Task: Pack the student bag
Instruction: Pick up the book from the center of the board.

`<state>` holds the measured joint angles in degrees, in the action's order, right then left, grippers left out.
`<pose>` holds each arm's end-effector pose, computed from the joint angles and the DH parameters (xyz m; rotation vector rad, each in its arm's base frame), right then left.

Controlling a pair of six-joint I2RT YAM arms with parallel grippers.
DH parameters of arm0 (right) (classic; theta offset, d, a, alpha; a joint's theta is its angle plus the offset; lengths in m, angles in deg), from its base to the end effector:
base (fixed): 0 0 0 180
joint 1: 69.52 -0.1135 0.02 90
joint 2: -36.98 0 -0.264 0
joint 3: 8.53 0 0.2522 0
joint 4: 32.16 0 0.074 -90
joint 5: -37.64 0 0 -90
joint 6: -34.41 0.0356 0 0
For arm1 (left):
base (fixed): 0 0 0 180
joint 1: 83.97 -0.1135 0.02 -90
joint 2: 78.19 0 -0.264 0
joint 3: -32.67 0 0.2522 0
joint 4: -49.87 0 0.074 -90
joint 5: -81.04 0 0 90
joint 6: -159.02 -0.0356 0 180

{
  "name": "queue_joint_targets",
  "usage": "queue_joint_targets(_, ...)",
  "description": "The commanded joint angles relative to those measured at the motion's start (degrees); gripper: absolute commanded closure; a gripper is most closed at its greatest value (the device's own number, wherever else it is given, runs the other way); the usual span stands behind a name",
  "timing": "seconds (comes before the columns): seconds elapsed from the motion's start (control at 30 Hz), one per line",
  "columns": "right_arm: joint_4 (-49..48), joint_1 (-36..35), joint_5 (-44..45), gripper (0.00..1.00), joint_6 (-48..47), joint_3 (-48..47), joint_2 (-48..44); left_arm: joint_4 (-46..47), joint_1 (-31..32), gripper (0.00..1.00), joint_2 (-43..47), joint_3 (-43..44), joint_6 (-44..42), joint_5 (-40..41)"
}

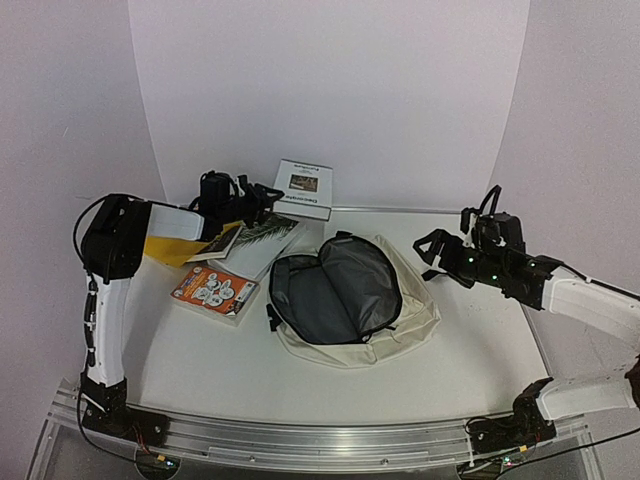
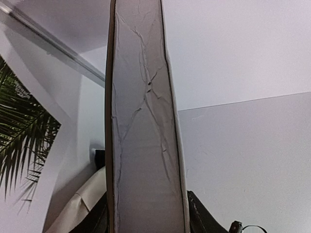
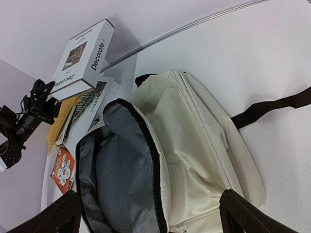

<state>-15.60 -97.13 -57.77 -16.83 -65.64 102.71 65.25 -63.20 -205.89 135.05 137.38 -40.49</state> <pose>0.2287 0.1234 0.2698 0.1418 2.1038 0.8157 0.4723 -0.1990 0.1965 -0.3657 1.9819 -1.5503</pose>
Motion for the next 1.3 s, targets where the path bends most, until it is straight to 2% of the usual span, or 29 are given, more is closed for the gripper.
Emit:
queue_joint_targets(0.0, 0.8, 0.2, 1.6, 0.02, -1.6, -1.4, -1.8, 3.7, -0.3, 0.67, 11.1, -3.7, -5.5, -2.0)
queue_joint_targets(0.1, 1.2, 0.3, 1.3, 0.02, -3.8, -3.3, -1.5, -0.7, -0.3, 0.69, 16.8, -8.0, -9.9, -3.6)
queue_joint_targets(0.3, 3.8, 0.3, -5.7, 0.02, -12.1, -11.8, 3.2, -16.8, -0.3, 0.68, 27.7, -15.2, -22.8, -12.6)
queue_joint_targets(0.53, 8.5, 0.3, -20.1, 0.02, -19.5, -22.7, 10.5, -30.2, 0.7, 0.66, 39.1, -24.1, -36.4, -23.0)
queue_joint_targets(0.63, 11.1, 0.3, -31.4, 0.02, -21.9, -27.1, 13.4, -36.1, 2.6, 0.65, 43.4, -26.7, -42.1, -27.0)
queue_joint_targets(0.83, 17.4, 0.3, -44.0, 0.02, -24.8, -28.9, 18.6, -40.9, 7.6, 0.64, 46.0, -26.8, -45.9, -32.0)
queue_joint_targets(0.97, 18.8, 0.4, -45.9, 0.02, -26.2, -27.0, 19.3, -43.7, 11.0, 0.64, 44.0, -24.0, -47.7, -35.1)
queue_joint_targets(1.17, 18.6, 0.3, -53.7, 0.02, -27.2, -24.2, 19.4, -43.4, 11.5, 0.64, 43.3, -22.2, -47.8, -36.9)
queue_joint_targets(1.27, 18.4, 0.3, -61.1, 0.02, -27.5, -23.0, 19.5, -43.5, 11.5, 0.65, 42.9, -21.4, -47.9, -37.6)
